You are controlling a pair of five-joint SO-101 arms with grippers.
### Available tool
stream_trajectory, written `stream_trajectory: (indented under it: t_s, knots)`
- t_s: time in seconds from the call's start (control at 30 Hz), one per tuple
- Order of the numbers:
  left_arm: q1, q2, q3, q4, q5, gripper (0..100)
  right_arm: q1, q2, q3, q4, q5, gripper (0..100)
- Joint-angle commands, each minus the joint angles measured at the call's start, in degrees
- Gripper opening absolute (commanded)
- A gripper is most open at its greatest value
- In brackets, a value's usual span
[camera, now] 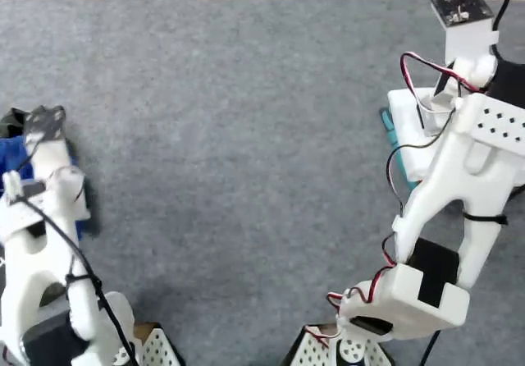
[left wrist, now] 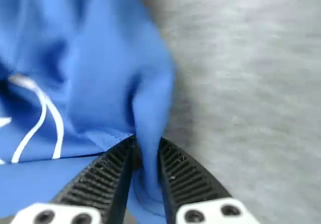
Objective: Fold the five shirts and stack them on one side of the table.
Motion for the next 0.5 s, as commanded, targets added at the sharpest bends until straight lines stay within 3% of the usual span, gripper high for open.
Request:
stream_trajectory:
  t_s: [0.0,0.17,0.3,0.47]
  knots:
    - [12.88,-3.87,-13.67,15.38,0.0,3,-0.44,-2.68,-0.13,-0.79,-0.44,1.5]
    - [38.64,-4.04,-22.81,28.31,-0.18,3,0.79,-2.59,-0.04,-0.97,-0.35,1.5]
    - [59.12,-2.11,-26.59,30.07,-0.18,3,0.79,-2.59,-0.04,-1.05,-0.35,1.5]
    - [78.64,4.75,-30.29,30.51,0.09,3,0.7,-2.51,-0.04,-1.32,-0.09,1.8]
